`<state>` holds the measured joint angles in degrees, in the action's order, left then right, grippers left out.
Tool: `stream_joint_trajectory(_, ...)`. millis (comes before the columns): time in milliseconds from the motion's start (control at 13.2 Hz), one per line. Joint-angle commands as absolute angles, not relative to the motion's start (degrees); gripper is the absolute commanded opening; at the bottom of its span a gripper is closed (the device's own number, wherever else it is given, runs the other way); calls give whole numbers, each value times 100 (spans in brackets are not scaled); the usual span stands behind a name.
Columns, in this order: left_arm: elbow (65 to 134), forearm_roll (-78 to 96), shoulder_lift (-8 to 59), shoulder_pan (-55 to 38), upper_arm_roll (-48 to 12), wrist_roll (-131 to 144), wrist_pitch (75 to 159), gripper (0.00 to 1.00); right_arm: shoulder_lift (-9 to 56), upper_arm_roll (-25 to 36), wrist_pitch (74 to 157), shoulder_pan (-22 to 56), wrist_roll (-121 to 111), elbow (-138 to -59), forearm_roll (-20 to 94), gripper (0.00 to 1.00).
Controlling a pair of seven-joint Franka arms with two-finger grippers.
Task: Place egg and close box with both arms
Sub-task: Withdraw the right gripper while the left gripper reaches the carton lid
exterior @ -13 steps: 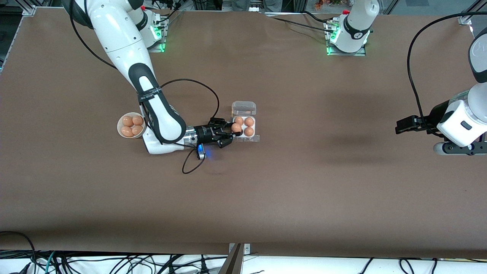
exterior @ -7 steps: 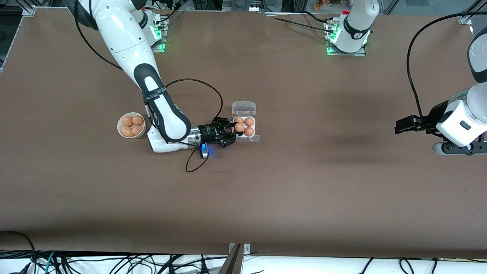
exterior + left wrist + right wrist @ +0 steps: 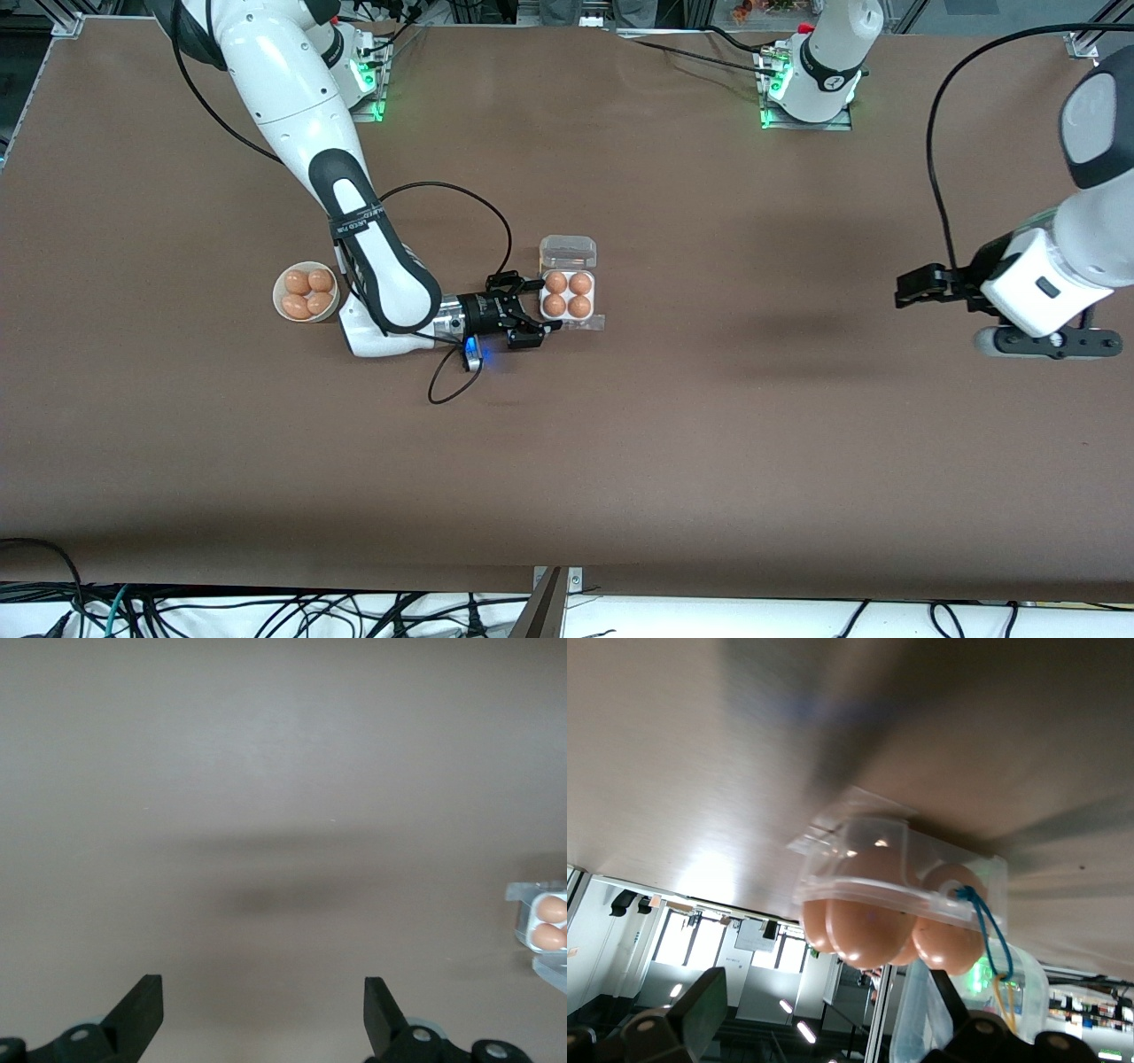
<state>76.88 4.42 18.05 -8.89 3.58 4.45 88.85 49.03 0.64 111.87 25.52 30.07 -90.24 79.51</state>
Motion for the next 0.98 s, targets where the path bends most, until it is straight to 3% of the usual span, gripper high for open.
stream_joint_trajectory(0, 7638, 562, 1942, -1483, 404, 1035, 8798, 91, 4905, 193, 11109, 2470, 3067, -8588, 7490, 100)
stream_joint_trajectory(151, 7585, 842, 2074, -1836, 404, 1606, 8815, 75, 4791, 421, 11031, 2408, 3093, -8482, 7191, 100)
stream_joint_trajectory(453, 7585, 1625, 2232, -2275, 404, 2589, 8815, 32, 4536, 974, 10416, 2391, 3111, -8033, 5514, 100)
stream_joint_trajectory(680, 7585, 1766, 2390, -2775, 404, 3215, 8815, 15, 3931, 1186, 10354, 2417, 3103, -8033, 3883, 100)
stream_joint_trajectory(907, 7576, 1950, 2592, -3215, 404, 4067, 8815, 13, 3464, 1134, 10030, 2365, 3094, -8042, 1817, 100)
